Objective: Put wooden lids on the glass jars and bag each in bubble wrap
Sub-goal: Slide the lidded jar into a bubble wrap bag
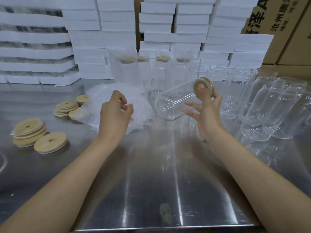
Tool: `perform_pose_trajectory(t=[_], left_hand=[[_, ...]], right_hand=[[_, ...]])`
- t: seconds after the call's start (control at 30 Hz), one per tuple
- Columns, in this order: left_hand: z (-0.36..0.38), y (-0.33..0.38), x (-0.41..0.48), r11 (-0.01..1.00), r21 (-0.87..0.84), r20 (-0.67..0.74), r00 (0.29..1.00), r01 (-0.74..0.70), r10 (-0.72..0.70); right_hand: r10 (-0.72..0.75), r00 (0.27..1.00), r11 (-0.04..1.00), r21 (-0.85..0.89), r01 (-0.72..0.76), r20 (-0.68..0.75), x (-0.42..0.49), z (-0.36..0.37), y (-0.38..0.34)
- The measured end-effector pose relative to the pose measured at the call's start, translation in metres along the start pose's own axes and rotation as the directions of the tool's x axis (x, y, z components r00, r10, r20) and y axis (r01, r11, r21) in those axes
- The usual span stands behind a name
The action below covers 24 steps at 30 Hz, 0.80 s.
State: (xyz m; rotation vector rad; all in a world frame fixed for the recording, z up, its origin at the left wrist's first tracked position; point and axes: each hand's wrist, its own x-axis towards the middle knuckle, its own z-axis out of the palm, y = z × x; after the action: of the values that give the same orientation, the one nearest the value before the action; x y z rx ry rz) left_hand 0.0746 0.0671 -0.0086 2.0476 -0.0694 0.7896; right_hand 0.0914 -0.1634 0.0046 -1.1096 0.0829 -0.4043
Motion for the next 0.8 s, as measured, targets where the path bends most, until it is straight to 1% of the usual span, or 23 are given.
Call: perform_pose_trajectory(t=[0.1,0.17,0.23,0.3,0.37,0.4,0.47,0.53,0.57,0.67,0.8], left_hand=[[-0.001,0.002,0.000,1.000,0.017,0.053,0.998,-0.026,0.025],[0.001,0.003,-0.001,0.993,0.101,0.116,0.992,-0.053,0.042],[0.006,0.002,-0.001,0.981,0.183,0.182,0.983,-0.063,0.029],[0.011,-0.003,-0.002,0.967,0.242,0.263,0.965,-0.074,0.008],[0.014,-0.005,-0.006,0.965,0.247,0.349,0.937,-0.090,-0.002],[0.015,-0.005,-0.007,0.968,0.232,0.376,0.926,-0.092,-0.002],[0.017,-0.001,-0.010,0.977,0.179,0.376,0.926,-0.120,0.045],[0.019,0.006,-0.012,0.987,0.080,0.305,0.946,-0.138,0.107],[0.019,0.009,-0.012,0.993,0.013,0.263,0.958,-0.120,0.112],[0.015,0.014,-0.008,0.994,-0.107,0.178,0.983,-0.014,0.033],[0.006,0.017,-0.003,0.943,-0.294,0.138,0.983,0.157,-0.121]], right_hand=[[0.013,0.998,1.000,0.016,-0.014,0.063,-0.004,0.001,-0.001],[0.040,0.997,0.998,0.050,-0.043,0.068,-0.007,0.003,0.000],[0.064,0.995,0.995,0.076,-0.070,0.076,-0.010,0.004,0.003],[0.083,0.992,0.990,0.109,-0.093,0.097,-0.014,0.007,0.005],[0.100,0.987,0.979,0.164,-0.120,0.125,-0.017,0.011,0.007],[0.108,0.984,0.972,0.191,-0.135,0.143,-0.019,0.013,0.007],[0.121,0.977,0.961,0.225,-0.159,0.174,-0.022,0.016,0.008],[0.117,0.976,0.959,0.234,-0.159,0.186,-0.025,0.019,0.009],[0.106,0.977,0.961,0.234,-0.148,0.185,-0.027,0.020,0.009],[0.060,0.989,0.978,0.191,-0.086,0.136,-0.029,0.020,0.008],[-0.027,0.998,1.000,0.014,0.026,0.050,-0.027,0.016,0.014]])
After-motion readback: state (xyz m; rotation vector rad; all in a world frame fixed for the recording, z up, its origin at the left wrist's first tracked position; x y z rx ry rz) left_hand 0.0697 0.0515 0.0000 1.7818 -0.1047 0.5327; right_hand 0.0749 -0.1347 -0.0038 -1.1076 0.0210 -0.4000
